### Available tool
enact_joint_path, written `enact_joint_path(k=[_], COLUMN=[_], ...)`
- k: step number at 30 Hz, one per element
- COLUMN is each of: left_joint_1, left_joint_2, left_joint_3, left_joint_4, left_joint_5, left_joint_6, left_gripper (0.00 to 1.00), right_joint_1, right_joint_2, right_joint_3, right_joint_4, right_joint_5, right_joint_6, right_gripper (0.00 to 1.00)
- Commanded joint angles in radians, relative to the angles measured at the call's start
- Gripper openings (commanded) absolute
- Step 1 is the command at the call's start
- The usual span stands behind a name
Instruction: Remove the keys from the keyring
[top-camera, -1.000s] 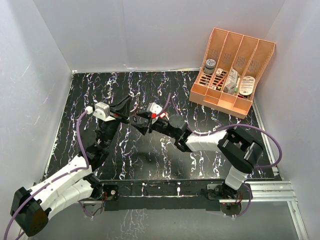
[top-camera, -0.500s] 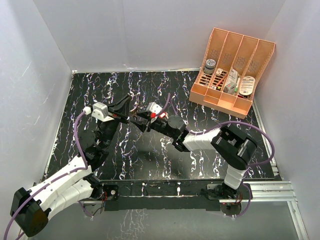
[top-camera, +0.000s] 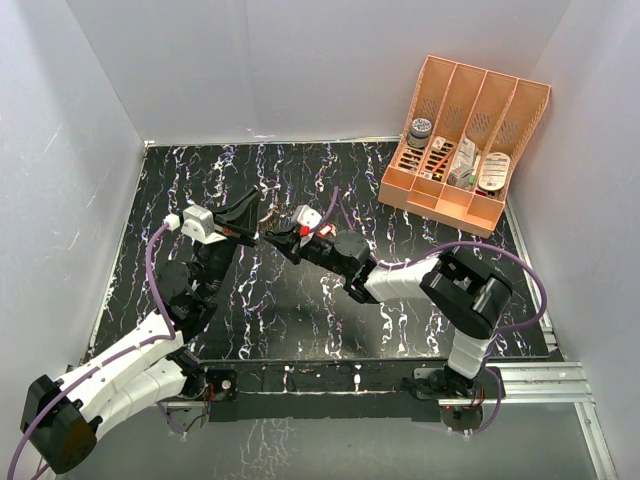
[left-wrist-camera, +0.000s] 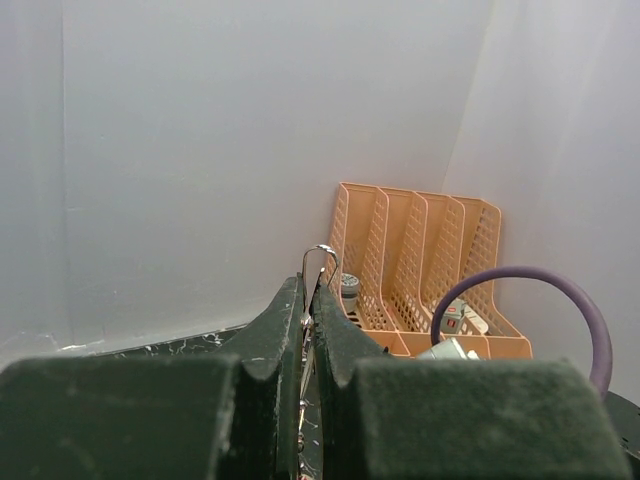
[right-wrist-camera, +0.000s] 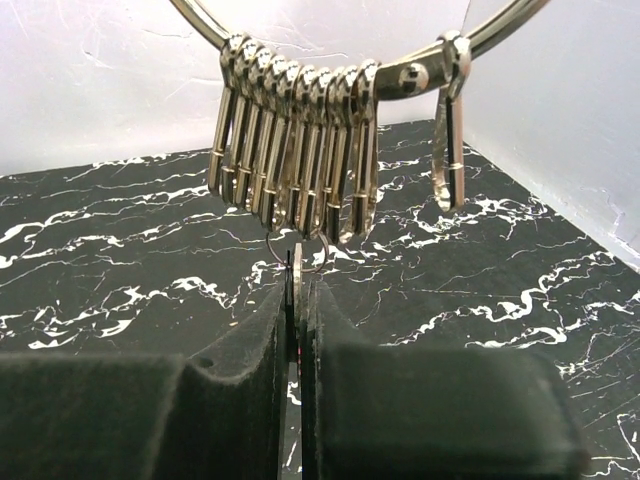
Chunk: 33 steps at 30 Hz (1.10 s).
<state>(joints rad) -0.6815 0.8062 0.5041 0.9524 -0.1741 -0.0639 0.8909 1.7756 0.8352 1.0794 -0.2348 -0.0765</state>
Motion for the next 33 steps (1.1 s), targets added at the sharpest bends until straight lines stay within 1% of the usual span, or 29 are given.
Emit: enact_joint_path(k=[1, 7, 8, 11, 13, 16, 18, 22, 27, 33], left_joint_1=[0.005, 0.005, 0.006, 0.004, 0.005, 0.005, 0.005, 0.005, 0.006, 0.005], left_joint_2=[-0.011, -0.021, -0.024, -0.032, -0.036, -0.043, -0.046, -0.043, -0.022, 0.024], left_joint_3=[0.013, 0.02, 0.024, 0.036, 0.043, 0.043, 0.04, 0.036, 0.026, 0.01], left_joint_4=[0.074, 0.048, 0.04, -0.014, -0.054, -0.104, -0.127, -0.166, -0.183, -0.142], left_joint_5=[-0.009, -0.044, -0.058, -0.08, -0.09, -0.124, -0.164, -0.259, -0.26, -0.167], left_joint_6=[0.001, 0.028, 0.031, 0.063, 0.095, 0.139, 0.158, 0.172, 0.156, 0.133], left_gripper=[0.0, 0.0, 0.02, 0.11, 0.15, 0.19, 0.22, 0.28, 0.29, 0.31], right_joint_1=[0.005, 0.005, 0.005, 0.005, 0.005, 0.004, 0.005, 0.005, 0.012, 0.04], right_joint_2=[-0.07, -0.137, -0.153, -0.223, -0.27, -0.333, -0.356, -0.357, -0.363, -0.314], right_joint_3=[0.001, -0.019, -0.019, -0.009, 0.014, 0.084, 0.178, 0.367, 0.54, 0.753], right_joint_4=[0.026, -0.069, -0.097, -0.245, -0.369, -0.628, -0.861, -1.224, -1.483, -1.736], right_joint_5=[0.012, 0.037, 0.046, 0.095, 0.132, 0.178, 0.22, 0.336, 0.477, 0.56], right_joint_6=[-0.023, -0.051, -0.056, -0.089, -0.126, -0.185, -0.213, -0.237, -0.249, -0.275], right_gripper=[0.0, 0.0, 0.0, 0.0, 0.0, 0.0, 0.0, 0.0, 0.0, 0.0])
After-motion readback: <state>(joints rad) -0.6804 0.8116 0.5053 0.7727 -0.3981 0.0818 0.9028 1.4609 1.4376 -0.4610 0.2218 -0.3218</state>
